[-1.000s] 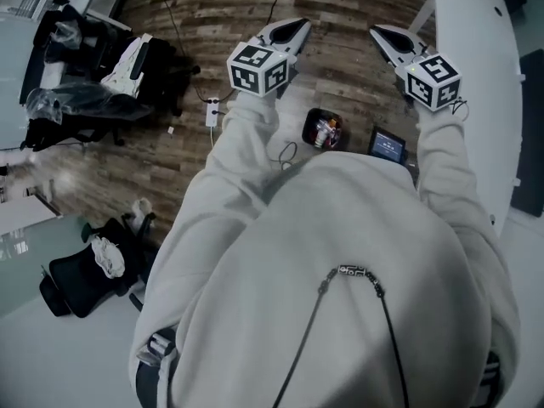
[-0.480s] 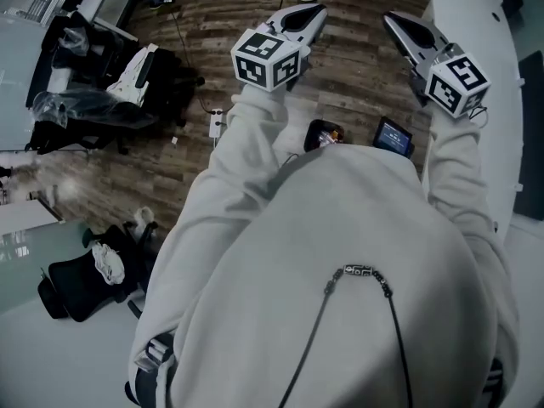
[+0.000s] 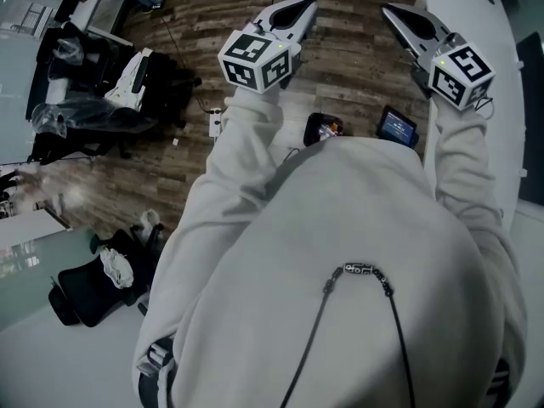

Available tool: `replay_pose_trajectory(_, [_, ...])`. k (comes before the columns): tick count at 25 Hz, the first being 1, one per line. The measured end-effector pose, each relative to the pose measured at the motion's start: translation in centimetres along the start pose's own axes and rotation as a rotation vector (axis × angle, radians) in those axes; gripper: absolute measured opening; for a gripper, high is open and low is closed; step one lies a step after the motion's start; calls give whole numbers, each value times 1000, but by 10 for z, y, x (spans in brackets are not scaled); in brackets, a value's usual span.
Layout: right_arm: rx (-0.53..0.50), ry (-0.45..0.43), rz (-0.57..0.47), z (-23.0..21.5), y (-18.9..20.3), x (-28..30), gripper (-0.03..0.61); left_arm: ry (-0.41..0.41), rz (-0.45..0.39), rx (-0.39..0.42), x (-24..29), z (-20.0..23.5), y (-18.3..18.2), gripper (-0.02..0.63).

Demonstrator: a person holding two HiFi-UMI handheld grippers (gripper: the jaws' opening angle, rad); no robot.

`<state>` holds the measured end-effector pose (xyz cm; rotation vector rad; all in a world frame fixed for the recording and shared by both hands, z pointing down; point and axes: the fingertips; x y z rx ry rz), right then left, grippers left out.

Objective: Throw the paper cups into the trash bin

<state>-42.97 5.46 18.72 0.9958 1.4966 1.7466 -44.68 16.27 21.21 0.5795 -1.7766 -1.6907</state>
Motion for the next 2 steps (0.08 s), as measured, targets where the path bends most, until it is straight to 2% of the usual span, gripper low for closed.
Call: replay_pose_trajectory(2, [2, 6, 0, 0, 2, -6, 18, 3, 4, 1, 0, -6, 3, -5])
Point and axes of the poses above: the fingertips, and each gripper's own axes: x forward along the fingers, z to its left, y out of its underside, and after that the axes turned 6 degrees about z, right-handed
